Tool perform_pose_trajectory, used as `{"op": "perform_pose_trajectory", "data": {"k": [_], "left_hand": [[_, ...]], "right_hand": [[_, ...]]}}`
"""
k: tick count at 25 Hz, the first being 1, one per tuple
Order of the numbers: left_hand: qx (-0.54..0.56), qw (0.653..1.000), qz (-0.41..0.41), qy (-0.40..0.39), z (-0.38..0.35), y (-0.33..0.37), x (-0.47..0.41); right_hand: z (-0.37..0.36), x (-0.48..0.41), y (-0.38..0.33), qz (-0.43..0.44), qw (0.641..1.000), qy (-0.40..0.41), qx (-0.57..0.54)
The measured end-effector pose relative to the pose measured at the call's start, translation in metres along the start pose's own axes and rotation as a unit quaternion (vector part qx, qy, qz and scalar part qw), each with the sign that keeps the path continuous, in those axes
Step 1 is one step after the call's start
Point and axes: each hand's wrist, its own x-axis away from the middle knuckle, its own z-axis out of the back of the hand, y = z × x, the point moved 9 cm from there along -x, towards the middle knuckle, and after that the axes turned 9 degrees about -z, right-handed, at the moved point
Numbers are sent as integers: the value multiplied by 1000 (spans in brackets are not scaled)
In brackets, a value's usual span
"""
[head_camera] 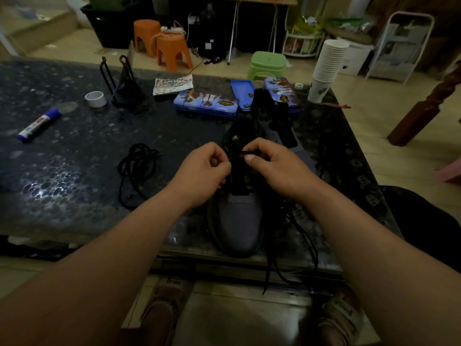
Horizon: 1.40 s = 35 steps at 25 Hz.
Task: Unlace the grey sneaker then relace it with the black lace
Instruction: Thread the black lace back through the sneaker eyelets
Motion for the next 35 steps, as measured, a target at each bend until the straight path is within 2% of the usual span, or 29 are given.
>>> {"op": "perform_pose_trajectory", "data": {"k": [3,5,8,12,15,17,19,23,25,27,30,32,35], "left_hand": [[-90,996,-28,1,-1,8,-1],[-154,987,-33,16,2,10,-1],[-80,996,-7,41,6,5,-2],[50,997,43,31,4,-4,4],[73,996,50,-33,0,-7,5],[58,995,43,-70,-2,-9,5],[34,995,27,-91,-3,-8,4],[13,995,25,-99,-7,-8,4],[-9,994,15,-112,-11,-6,6],[-22,993,12,-112,-11,-3,6],[-29,994,8,-110,-14,-3,8],[-13,994,13,-104,-14,-6,9],[-28,996,1,-88,-11,-6,9]], "right_hand": [[1,2,-13,22,1000,12,-18],[-2,1,-15,-2,999,-5,-48],[0,1,-9,-52,993,-23,-101],[-15,1,-13,-1,993,-14,115],[-19,1,-22,33,974,46,219],[-19,-2,-20,27,968,56,244],[-21,-4,-16,10,974,45,223],[-18,-3,-11,-11,998,19,57],[-17,0,-8,-15,1000,-7,25],[-20,2,-9,-9,999,-17,29],[-18,-2,-7,-7,999,26,23],[-17,-2,-7,-3,999,27,36],[-15,-1,-11,22,992,-2,124]]}}
